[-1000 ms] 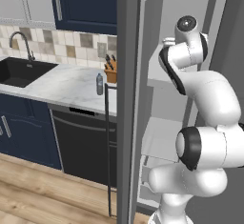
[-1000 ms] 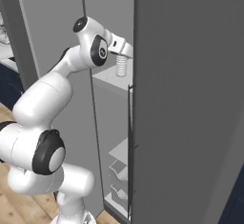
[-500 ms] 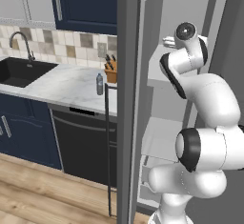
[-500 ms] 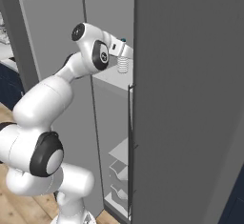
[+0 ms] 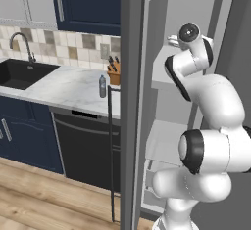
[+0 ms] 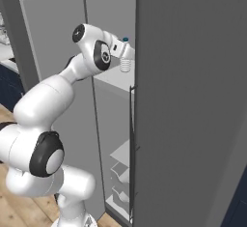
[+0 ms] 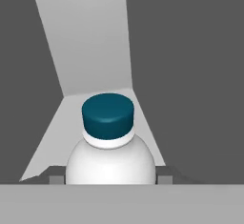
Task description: Take the bottled waters from the counter and place them in the freezer to freeze. Close the freezer door after placing the bottles.
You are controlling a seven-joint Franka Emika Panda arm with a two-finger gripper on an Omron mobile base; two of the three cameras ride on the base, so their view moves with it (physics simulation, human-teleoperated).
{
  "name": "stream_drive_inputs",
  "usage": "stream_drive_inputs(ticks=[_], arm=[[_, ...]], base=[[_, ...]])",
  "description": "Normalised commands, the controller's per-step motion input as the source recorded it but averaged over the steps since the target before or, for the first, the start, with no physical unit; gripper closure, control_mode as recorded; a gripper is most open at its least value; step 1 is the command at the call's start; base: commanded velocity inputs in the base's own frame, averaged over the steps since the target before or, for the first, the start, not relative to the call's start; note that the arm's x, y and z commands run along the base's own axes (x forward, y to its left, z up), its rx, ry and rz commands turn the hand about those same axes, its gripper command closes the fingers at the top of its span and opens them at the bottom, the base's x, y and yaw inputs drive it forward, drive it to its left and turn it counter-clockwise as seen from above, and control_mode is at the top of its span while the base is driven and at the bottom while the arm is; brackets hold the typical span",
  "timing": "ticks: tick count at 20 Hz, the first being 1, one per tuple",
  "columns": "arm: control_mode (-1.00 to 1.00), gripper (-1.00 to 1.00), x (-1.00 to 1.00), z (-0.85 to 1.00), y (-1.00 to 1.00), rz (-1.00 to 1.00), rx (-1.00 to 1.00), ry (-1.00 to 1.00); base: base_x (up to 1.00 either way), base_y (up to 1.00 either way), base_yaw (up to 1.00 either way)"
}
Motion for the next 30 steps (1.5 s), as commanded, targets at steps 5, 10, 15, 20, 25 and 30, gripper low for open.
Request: stream_drive_inputs(ticks=[5,10,15,20,25,30], arm=[[-1.00,1.00,0.30,0.00,0.17,0.00,0.00,0.00],[-1.00,1.00,0.05,0.00,0.03,0.01,0.00,0.00],[-1.00,1.00,-0.06,0.00,0.07,0.07,-0.01,-0.03],[-1.00,1.00,0.00,0.00,0.11,0.12,0.00,0.00],[-1.00,1.00,0.00,0.00,0.14,0.09,0.00,0.01],[-1.00,1.00,0.03,0.00,0.02,0.01,-0.12,0.14]], base=[[0.00,0.00,0.00],[0.00,0.00,0.00],[0.00,0.00,0.00],[0.00,0.00,0.00],[0.00,0.00,0.00],[0.00,0.00,0.00]])
